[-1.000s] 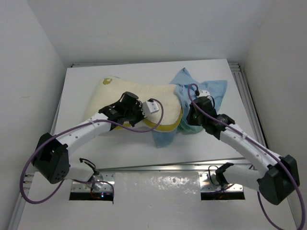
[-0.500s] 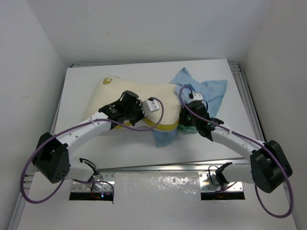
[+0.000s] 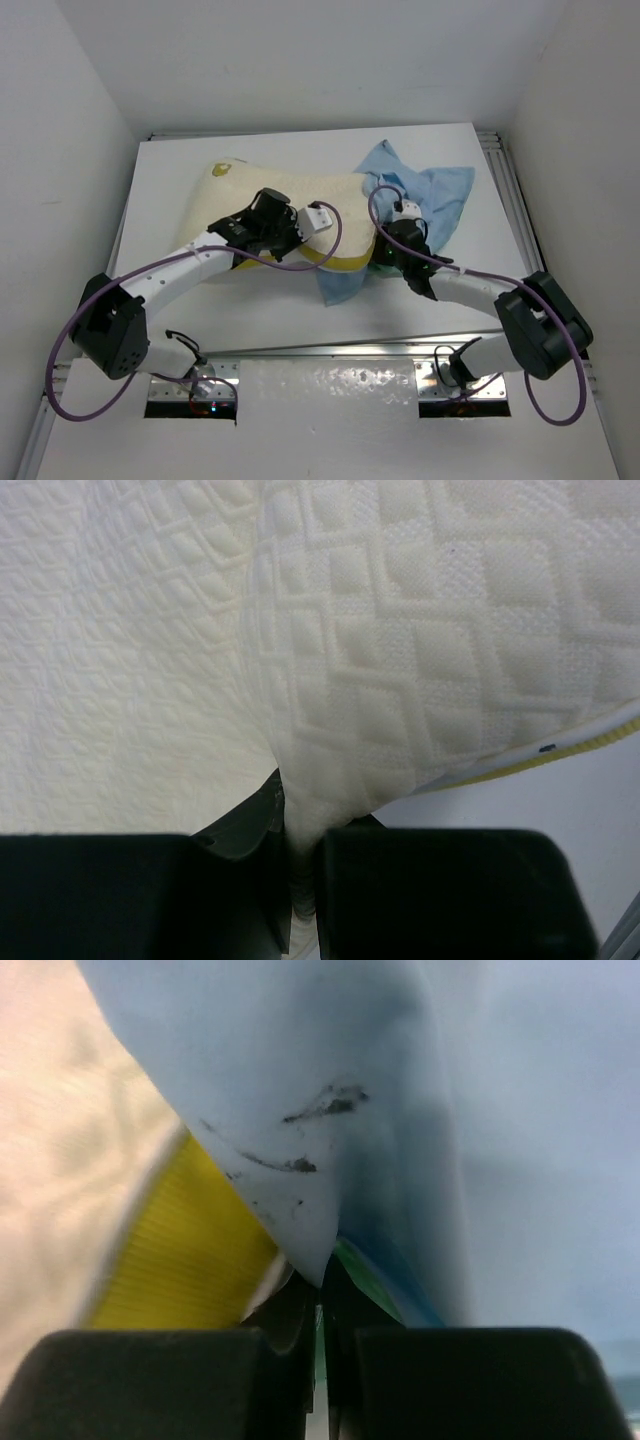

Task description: Put the pillow into the pillowcase

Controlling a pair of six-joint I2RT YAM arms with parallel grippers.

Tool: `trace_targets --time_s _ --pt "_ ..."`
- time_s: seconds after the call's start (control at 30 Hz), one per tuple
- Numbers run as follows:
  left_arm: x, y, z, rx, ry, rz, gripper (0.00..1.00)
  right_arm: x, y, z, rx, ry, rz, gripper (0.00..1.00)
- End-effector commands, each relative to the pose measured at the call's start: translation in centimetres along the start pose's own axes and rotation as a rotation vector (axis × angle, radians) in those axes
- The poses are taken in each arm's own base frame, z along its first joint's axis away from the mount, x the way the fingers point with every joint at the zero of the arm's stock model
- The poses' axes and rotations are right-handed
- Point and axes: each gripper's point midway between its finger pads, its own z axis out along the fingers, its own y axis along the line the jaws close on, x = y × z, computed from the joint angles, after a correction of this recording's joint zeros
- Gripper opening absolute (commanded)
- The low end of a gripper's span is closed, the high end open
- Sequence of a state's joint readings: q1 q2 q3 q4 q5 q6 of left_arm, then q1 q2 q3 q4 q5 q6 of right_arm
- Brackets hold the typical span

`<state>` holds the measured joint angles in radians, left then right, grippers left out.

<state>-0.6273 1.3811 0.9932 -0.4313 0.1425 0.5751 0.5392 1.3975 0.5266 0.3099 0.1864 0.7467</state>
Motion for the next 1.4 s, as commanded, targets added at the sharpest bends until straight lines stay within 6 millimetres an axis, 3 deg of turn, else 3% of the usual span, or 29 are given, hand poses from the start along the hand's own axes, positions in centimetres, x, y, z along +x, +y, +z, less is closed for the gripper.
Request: trace_targets --time_s 0.0,0.07,0.1,0.13,0.2,0.27,0.3,0.37,0.5,0.6,0.77,0.93,0.97,1.07,1.1,1.17,1.23,1.27,1.3,1.37 --pt "-4.7 0.9 -0.9 -0.009 -0.147 -0.008 0.00 -3.2 1.3 0.0 -0.055 -0.174 0.066 0.00" --pt "-4.7 1.1 -1.0 -0.017 -0.143 -0.008 0.00 -3.6 0.9 -1.2 -0.050 -0.190 0.008 0.00" --pt "-4.8 1.2 -1.1 -0.020 -0.143 -0.009 0.00 -2.6 0.1 -1.7 -0.026 -0.142 -0.057 0.00" --pt "-4.9 1.3 -1.0 -0.025 -0.141 -0.007 0.00 -3.3 0.8 -3.0 -0.046 -0.151 -0.086 0.00" --pt "-5.0 1.5 -0.9 -0.033 -0.136 -0.010 0.00 -1.7 -0.3 -4.6 -0.019 -0.080 -0.202 0.00" --pt "-5.0 1.7 -0.3 -0.040 -0.125 -0.017 0.00 -2.0 0.6 -6.7 -0.081 -0.088 -0.267 0.00" --pt "-4.6 1.5 0.4 -0.030 -0.106 -0.016 0.00 -0.7 0.9 -7.4 -0.130 -0.033 -0.328 0.00" --pt "-4.9 1.0 1.2 -0.031 -0.089 -0.002 0.00 -0.2 1.6 -8.5 -0.187 -0.009 -0.365 0.00" --pt "-5.6 0.5 4.0 -0.065 -0.048 -0.019 0.00 3.0 2.4 -10.5 -0.306 0.144 -0.435 0.00" --pt "-7.9 1.7 5.4 -0.096 -0.065 -0.096 0.00 4.3 3.4 -12.1 -0.384 0.225 -0.451 0.00" --pt "-8.4 3.9 6.5 -0.199 -0.052 -0.111 0.00 3.9 4.4 -14.3 -0.447 0.253 -0.505 0.00" --pt "-8.7 4.5 6.8 -0.236 -0.065 -0.168 0.00 4.7 5.0 -15.7 -0.504 0.353 -0.530 0.00" --pt "-8.5 4.3 6.8 -0.227 -0.061 -0.169 0.00 4.5 5.9 -16.0 -0.541 0.345 -0.502 0.00" --pt "-8.8 1.3 6.9 -0.070 -0.068 -0.115 0.01 2.6 8.1 -14.7 -0.586 0.190 -0.371 0.00" --pt "-8.7 0.6 6.7 -0.034 -0.065 -0.095 0.10 3.2 7.8 -14.5 -0.578 0.209 -0.355 0.00" --pt "-8.2 -0.4 5.6 0.026 -0.052 -0.024 0.24 2.3 7.3 -13.3 -0.519 0.153 -0.344 0.00" --pt "-7.6 -1.3 3.9 0.074 -0.070 0.036 0.41 2.8 6.1 -12.8 -0.448 0.193 -0.338 0.35" --pt "-7.4 -1.3 3.2 0.085 -0.083 0.094 0.58 3.1 5.9 -13.0 -0.443 0.215 -0.344 0.50" --pt "-7.0 -2.0 2.0 0.117 -0.105 0.135 0.65 3.4 5.9 -13.6 -0.452 0.244 -0.350 0.63" --pt "-6.5 -2.8 1.0 0.154 -0.118 0.158 0.81 3.3 6.2 -14.7 -0.477 0.257 -0.361 0.72"
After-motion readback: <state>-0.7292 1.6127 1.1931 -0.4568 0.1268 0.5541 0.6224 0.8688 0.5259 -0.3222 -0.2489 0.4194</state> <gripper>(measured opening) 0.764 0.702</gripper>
